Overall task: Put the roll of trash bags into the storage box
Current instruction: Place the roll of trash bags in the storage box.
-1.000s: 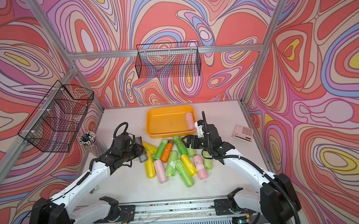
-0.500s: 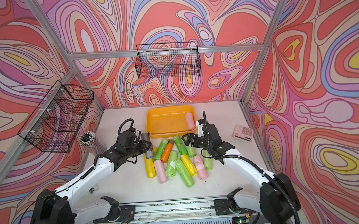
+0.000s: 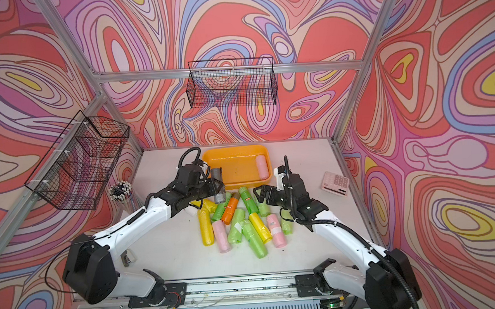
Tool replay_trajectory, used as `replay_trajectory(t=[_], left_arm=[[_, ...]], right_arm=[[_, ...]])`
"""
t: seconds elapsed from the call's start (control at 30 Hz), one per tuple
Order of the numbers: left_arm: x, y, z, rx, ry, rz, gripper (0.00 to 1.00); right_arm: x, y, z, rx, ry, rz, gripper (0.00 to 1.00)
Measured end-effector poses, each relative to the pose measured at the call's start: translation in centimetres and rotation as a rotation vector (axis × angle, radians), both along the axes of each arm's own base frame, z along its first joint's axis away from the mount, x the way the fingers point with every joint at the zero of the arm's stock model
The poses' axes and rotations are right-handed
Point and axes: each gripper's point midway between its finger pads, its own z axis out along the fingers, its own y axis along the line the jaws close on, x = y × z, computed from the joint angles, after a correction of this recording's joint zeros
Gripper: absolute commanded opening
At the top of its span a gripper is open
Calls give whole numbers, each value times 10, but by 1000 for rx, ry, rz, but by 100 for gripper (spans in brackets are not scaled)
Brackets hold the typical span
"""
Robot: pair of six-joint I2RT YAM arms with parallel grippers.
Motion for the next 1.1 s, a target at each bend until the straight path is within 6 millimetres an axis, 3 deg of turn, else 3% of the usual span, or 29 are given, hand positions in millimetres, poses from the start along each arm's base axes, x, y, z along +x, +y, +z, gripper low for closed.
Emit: replay_trajectory(t=[0.17, 0.3, 0.6, 1.1], left_arm=[[27, -21, 11, 13, -25, -23, 12], [48, -32, 15, 20, -43, -23, 12], [92, -56, -2, 34, -51, -22, 12], [144, -97, -19, -12, -105, -24, 11]], right_arm=[[-4, -3, -11, 4, 29, -16, 97], [-4, -3, -8, 17, 26, -24, 97], [-5, -5, 7, 51, -6, -42, 97], [-10, -11, 30, 68, -76, -56, 96]])
